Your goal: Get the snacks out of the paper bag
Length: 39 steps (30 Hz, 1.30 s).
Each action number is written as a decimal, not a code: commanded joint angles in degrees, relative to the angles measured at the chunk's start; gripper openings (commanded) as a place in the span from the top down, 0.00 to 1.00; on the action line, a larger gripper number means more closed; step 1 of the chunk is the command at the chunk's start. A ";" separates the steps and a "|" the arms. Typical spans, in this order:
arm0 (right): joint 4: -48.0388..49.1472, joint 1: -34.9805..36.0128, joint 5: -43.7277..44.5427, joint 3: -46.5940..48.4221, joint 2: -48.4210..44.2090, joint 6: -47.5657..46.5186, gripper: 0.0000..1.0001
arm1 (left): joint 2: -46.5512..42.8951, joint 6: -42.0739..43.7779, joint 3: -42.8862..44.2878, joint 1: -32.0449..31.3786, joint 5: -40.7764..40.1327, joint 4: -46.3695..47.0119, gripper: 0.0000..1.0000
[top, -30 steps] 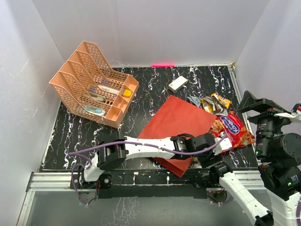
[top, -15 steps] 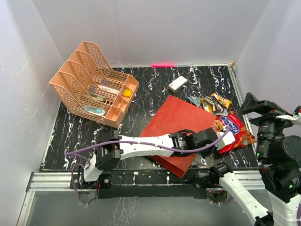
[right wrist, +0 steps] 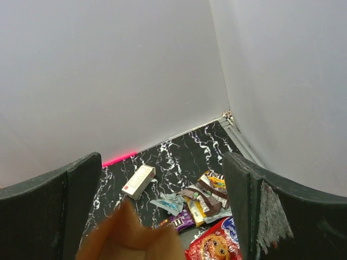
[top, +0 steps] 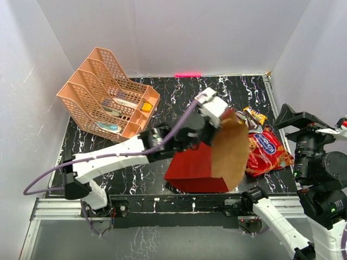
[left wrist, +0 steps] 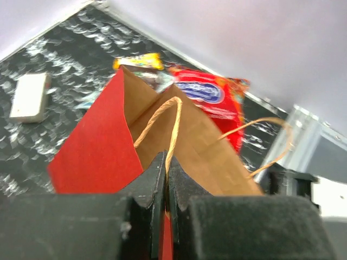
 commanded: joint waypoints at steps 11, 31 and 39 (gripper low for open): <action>7.37 0.10 -4.55 -0.07 4.54 1.35 0.01 | -24.99 -13.56 -24.89 21.66 -3.87 -6.00 1.00; 1.19 0.04 -13.97 7.73 11.85 1.96 0.01 | -28.69 -10.86 -19.44 21.91 -2.74 -7.32 0.10; 0.38 0.07 -17.29 11.29 12.31 0.97 0.02 | -32.57 0.77 -7.25 21.88 -9.58 -6.97 0.02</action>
